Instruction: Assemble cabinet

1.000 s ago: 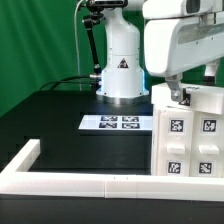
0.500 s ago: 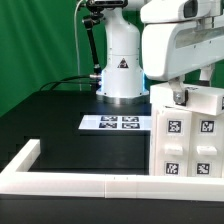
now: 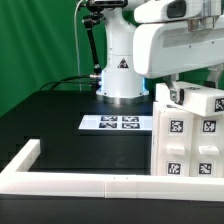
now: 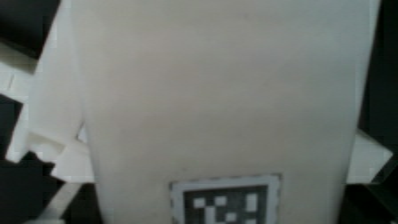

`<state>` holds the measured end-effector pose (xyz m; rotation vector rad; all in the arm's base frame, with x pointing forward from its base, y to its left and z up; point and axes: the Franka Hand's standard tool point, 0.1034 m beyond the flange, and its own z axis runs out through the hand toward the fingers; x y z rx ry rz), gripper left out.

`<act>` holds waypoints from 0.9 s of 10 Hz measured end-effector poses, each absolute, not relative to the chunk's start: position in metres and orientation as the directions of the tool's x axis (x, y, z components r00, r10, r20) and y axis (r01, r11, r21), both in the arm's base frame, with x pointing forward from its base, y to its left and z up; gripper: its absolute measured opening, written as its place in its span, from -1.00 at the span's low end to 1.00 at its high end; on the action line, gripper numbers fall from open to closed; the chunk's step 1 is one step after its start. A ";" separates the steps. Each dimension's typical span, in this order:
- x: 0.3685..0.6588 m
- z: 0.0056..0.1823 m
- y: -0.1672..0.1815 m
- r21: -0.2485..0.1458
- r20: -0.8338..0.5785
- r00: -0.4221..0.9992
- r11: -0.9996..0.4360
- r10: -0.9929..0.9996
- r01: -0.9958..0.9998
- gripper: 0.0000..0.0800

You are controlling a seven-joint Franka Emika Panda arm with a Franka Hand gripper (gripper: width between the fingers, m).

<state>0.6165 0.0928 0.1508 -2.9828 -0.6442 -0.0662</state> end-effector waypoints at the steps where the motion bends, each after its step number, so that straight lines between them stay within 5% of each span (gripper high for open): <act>1: 0.617 0.151 0.093 -0.081 0.060 0.939 -0.936 0.338 0.342 0.39; 9: 0.619 0.151 0.093 -0.103 0.006 0.952 -0.948 -0.305 -0.303 0.39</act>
Offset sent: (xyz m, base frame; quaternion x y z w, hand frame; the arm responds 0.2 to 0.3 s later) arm -0.0036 0.0069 0.0001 -0.0005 0.0012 0.2077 0.9782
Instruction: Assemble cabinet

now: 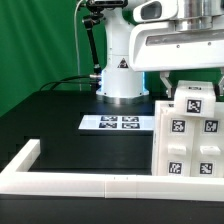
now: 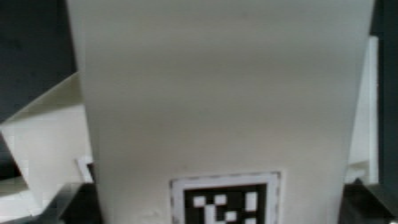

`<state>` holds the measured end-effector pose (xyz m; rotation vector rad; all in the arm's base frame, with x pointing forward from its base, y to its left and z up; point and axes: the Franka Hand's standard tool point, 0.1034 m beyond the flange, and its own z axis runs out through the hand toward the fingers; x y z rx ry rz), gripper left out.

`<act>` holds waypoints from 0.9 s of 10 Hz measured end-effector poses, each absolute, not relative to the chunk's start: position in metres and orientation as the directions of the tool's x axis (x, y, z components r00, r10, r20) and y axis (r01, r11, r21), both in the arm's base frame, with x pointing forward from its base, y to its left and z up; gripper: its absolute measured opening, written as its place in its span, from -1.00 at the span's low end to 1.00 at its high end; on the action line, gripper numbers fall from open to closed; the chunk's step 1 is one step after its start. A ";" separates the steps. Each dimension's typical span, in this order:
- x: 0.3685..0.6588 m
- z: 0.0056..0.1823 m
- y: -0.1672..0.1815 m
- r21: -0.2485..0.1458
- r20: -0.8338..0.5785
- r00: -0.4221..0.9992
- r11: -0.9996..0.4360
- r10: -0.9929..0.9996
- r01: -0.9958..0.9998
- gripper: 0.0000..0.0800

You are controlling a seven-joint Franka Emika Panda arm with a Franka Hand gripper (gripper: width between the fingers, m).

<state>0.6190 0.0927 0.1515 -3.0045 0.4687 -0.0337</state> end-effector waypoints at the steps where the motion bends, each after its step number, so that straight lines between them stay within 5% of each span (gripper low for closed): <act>1: 0.619 0.152 0.092 -0.103 0.001 0.935 -0.931 -0.353 -0.351 0.39; 9: 0.619 0.153 0.095 -0.117 -0.045 0.443 -0.436 -0.895 -0.892 0.39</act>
Offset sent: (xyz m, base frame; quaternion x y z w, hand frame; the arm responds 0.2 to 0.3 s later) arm -0.0126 -0.0019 0.0042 -0.0176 0.0293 0.2823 0.9587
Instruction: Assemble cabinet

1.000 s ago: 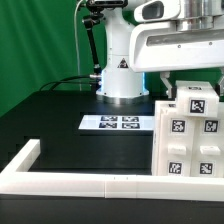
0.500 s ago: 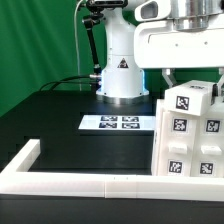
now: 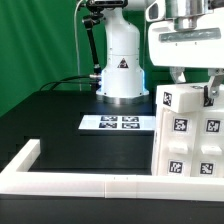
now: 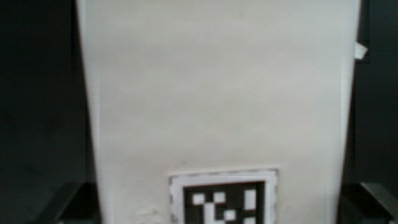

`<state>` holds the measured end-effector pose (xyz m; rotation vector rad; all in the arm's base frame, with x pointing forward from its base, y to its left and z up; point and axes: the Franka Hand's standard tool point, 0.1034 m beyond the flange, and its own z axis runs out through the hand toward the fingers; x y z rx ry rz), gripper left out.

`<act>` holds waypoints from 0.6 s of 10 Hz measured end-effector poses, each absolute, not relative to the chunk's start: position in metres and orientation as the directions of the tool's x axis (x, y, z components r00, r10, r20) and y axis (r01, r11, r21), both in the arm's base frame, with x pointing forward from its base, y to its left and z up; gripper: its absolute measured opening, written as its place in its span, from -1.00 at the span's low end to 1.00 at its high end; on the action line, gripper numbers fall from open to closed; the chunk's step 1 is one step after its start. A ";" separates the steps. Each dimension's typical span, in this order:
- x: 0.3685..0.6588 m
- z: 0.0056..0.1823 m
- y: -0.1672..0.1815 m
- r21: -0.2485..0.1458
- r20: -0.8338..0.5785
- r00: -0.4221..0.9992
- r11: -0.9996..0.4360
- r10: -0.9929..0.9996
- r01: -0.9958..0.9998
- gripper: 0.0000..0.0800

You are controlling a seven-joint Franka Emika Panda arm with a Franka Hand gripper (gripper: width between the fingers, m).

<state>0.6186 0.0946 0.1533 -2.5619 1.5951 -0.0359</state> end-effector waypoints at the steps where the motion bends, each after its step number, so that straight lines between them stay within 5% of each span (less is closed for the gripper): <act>1: 0.619 0.153 0.094 -0.113 -0.054 0.363 -0.356 -0.930 -0.928 0.39; 6: 0.621 0.155 0.095 -0.093 -0.106 -0.029 0.039 -0.994 -0.995 0.39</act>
Offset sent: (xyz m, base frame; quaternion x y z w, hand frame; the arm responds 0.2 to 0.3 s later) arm -0.0061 -0.0013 -0.0043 -0.0345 0.0036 0.2425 0.9695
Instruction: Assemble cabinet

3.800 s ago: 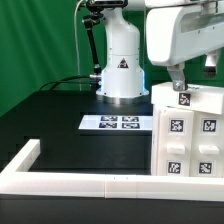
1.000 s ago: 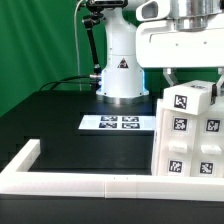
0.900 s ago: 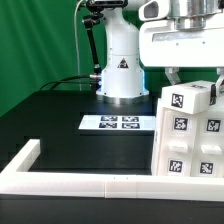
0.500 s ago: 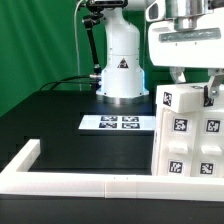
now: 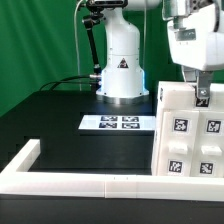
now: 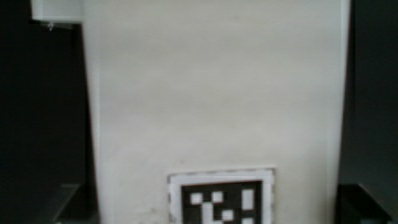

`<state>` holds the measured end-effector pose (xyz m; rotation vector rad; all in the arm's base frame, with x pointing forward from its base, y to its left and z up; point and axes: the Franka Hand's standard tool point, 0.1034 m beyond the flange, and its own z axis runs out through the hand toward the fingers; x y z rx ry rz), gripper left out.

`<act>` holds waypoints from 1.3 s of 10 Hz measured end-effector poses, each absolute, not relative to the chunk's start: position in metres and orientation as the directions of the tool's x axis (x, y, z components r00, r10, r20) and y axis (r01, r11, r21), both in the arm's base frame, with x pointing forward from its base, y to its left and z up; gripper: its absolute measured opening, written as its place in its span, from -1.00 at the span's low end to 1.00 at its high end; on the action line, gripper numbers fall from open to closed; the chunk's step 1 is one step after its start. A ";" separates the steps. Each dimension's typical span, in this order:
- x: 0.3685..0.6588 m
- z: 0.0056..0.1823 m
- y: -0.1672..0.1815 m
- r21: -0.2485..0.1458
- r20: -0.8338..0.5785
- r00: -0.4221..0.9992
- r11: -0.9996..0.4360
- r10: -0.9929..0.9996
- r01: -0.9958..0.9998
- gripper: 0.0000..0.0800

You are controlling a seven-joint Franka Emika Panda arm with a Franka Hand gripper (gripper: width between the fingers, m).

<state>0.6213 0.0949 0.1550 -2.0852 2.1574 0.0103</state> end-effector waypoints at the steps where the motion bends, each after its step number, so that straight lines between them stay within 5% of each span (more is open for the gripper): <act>1: 0.621 0.155 0.093 -0.086 -0.116 -0.083 0.093 -0.990 -0.992 0.39; 5: 0.622 0.155 0.096 -0.053 -0.171 -0.284 0.296 -0.944 -0.954 0.41; 6: 0.622 0.155 0.097 -0.063 -0.169 -0.228 0.241 -0.959 -0.968 0.84; 13: 0.622 0.175 0.104 -0.106 -0.184 -0.034 0.054 -0.982 -0.993 0.99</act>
Offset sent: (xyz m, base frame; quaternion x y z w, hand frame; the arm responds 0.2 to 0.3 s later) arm 0.0000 0.0000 0.0000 0.0000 0.0000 0.1296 0.9916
